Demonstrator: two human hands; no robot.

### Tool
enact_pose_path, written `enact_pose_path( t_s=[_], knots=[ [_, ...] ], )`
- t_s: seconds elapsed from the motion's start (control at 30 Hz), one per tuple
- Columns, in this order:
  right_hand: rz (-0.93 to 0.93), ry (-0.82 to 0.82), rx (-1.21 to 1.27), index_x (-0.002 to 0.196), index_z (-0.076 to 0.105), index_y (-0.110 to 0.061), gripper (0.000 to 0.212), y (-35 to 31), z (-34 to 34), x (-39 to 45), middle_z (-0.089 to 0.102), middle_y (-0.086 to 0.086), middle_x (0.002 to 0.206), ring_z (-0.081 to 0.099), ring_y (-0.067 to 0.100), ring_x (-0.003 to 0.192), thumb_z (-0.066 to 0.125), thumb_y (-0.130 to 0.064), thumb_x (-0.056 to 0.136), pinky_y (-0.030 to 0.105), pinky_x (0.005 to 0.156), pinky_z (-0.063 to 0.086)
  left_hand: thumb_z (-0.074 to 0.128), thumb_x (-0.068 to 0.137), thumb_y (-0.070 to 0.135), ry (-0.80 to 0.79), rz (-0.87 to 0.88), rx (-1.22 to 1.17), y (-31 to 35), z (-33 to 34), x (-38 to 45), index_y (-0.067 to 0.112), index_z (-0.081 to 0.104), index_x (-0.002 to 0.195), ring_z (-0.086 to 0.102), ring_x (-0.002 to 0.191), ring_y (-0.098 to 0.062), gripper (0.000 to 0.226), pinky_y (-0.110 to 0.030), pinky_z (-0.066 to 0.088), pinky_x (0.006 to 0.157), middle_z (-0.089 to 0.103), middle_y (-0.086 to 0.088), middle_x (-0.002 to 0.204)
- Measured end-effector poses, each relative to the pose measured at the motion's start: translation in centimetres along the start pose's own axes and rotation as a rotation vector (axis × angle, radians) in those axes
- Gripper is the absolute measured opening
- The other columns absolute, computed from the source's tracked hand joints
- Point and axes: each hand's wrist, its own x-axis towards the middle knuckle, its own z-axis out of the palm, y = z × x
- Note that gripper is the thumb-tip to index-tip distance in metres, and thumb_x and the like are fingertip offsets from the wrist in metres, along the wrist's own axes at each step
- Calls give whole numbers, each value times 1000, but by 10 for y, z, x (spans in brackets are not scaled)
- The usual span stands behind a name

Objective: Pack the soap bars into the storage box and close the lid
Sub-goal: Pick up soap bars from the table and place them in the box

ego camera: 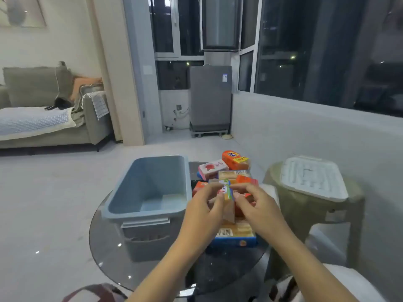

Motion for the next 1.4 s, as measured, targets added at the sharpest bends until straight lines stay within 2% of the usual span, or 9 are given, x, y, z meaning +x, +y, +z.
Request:
enact_pose_path(
  t_s=[0.2,0.4,0.53,0.6,0.73,0.83,0.9,1.2,1.4],
  knots=[
    [135,-24,-48,117,57,-34,26,34,16,31,58,-14,117,56,4,99,50,-32,92,25,83,52,48,96,24,39,-78,31,-31,24,27,25,51,133,49,122,-2,37,-25,44,103,55,11,132],
    [233,18,-87,120,59,-28,31,59,31,51,62,-10,118,57,6,98,53,-33,90,15,76,47,49,96,20,81,-202,48,-62,37,47,20,46,137,46,118,-2,41,-16,40,94,49,15,125],
    [227,85,-144,121,59,-25,34,66,44,50,55,-12,108,53,5,96,57,-33,87,4,64,33,44,98,28,-17,-355,-89,-72,42,54,26,51,133,60,105,-3,36,-1,46,66,62,11,121],
    [251,100,-148,122,59,-24,36,65,46,49,52,-11,108,53,7,97,58,-34,87,5,63,33,44,98,29,-20,-394,-131,-73,42,55,26,51,133,61,104,-4,36,-1,47,67,64,8,122],
    [284,67,-124,116,64,-26,30,66,50,50,53,-5,114,55,8,95,58,-34,87,8,65,37,48,97,29,-28,-470,-262,-74,44,52,30,50,134,62,112,-14,38,-37,53,95,64,5,124],
    [307,96,-50,111,65,-30,26,63,53,44,50,-8,113,51,-3,84,60,-33,86,4,61,34,51,96,29,-10,-503,-333,-70,44,48,28,51,135,62,113,-17,39,-45,51,98,64,2,126],
    [332,121,43,113,63,-31,29,60,53,39,55,-8,116,55,0,90,63,-30,85,7,64,41,52,95,28,12,-514,-376,-67,43,44,27,50,136,61,115,-19,41,-46,50,99,63,0,128],
    [237,229,265,90,62,-46,24,14,23,22,68,-14,101,65,-2,86,72,-28,77,21,71,56,55,93,26,61,-345,-546,-29,31,27,33,52,133,64,113,-20,40,-48,51,96,66,3,124],
    [150,235,333,107,66,-32,33,-31,7,34,70,-12,94,67,3,86,73,-28,74,31,81,57,56,93,17,109,-150,-535,2,4,40,26,57,130,70,101,-10,38,-20,56,75,72,5,114]
  ],
)
